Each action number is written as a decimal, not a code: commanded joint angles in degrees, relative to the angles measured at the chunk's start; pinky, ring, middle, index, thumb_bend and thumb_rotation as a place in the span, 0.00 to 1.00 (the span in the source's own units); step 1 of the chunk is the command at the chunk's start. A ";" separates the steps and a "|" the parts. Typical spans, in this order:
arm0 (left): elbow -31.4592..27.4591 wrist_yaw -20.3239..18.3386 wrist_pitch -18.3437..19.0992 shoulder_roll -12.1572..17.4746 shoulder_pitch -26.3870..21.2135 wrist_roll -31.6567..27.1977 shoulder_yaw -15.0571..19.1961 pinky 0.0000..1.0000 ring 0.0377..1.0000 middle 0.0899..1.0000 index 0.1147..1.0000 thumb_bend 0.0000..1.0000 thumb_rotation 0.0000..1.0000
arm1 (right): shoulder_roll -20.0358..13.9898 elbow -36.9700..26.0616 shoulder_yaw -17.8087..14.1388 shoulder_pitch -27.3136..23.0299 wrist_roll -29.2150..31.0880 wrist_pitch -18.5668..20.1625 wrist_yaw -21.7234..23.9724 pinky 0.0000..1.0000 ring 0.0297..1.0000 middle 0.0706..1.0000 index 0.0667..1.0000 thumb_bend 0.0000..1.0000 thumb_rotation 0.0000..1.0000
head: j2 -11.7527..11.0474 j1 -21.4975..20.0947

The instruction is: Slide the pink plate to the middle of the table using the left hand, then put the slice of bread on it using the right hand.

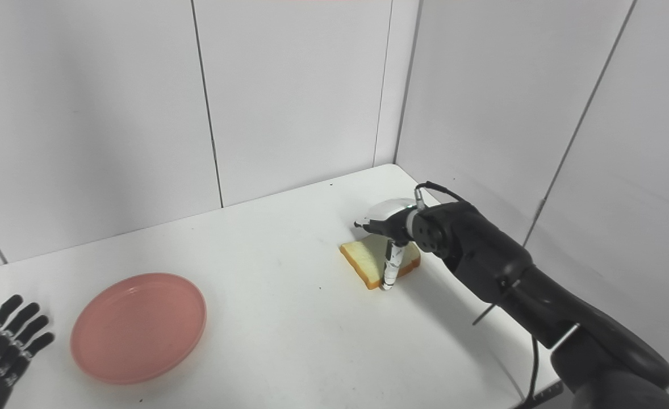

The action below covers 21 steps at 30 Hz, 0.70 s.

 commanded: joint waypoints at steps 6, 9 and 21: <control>0.11 0.61 4.60 0.28 2.01 0.85 -0.85 0.89 0.93 0.93 0.92 0.78 0.98 | 0.47 1.31 -0.13 -3.52 0.29 -3.18 -3.51 0.88 0.99 1.00 1.00 1.00 0.26 | 0.40 0.93; 0.40 0.63 4.03 0.24 1.93 1.00 -0.99 0.88 0.92 0.93 0.92 0.78 0.98 | 0.76 2.19 0.23 -3.58 0.14 -4.66 -4.84 0.82 0.96 1.00 1.00 1.00 0.24 | 0.60 1.19; -1.80 1.23 5.02 0.36 2.56 1.36 -1.42 0.90 0.94 0.94 0.94 0.77 1.00 | 2.88 7.27 1.57 -4.90 -0.59 -8.17 -10.92 0.65 0.73 0.77 0.78 0.94 0.02 | 1.31 0.98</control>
